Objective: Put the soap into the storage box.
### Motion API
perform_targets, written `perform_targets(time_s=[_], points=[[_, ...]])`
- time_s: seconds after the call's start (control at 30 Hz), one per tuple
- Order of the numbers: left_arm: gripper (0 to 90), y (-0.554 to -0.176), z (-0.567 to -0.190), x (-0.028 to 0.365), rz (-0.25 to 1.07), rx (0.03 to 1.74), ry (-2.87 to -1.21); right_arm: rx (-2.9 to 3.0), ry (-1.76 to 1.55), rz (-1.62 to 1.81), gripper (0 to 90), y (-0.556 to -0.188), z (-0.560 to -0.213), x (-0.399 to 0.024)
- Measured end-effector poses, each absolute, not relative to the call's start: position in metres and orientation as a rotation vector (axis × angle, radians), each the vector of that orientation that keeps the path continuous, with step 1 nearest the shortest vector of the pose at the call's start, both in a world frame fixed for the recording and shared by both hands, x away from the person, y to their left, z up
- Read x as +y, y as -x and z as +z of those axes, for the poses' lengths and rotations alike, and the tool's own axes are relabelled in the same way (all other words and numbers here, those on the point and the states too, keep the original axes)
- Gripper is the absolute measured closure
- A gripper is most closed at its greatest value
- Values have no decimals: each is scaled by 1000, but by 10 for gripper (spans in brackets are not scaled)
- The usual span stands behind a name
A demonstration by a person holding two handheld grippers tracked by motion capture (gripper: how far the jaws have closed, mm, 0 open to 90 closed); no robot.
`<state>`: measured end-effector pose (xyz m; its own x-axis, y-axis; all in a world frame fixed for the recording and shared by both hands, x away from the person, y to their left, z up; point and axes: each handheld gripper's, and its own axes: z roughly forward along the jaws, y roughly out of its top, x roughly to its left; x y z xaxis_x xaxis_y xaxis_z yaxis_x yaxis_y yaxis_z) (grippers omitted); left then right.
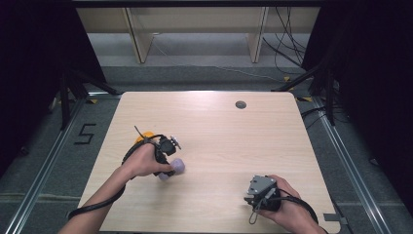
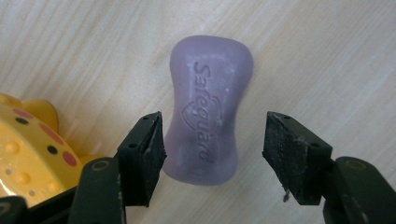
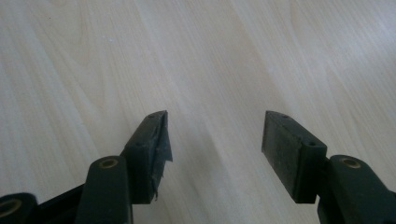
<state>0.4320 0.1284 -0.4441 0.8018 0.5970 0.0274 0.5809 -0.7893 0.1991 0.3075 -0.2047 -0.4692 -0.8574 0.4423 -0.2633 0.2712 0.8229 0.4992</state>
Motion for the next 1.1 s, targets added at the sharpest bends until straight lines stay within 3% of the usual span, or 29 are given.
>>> perform_targets(time_s=[0.7, 1.1], points=[[371, -452, -468, 109, -30, 968, -2944, 2613, -547, 668, 417, -307, -473, -203], [409, -460, -472, 111, -32, 963, -2959, 2614, -544, 667, 417, -307, -473, -203]])
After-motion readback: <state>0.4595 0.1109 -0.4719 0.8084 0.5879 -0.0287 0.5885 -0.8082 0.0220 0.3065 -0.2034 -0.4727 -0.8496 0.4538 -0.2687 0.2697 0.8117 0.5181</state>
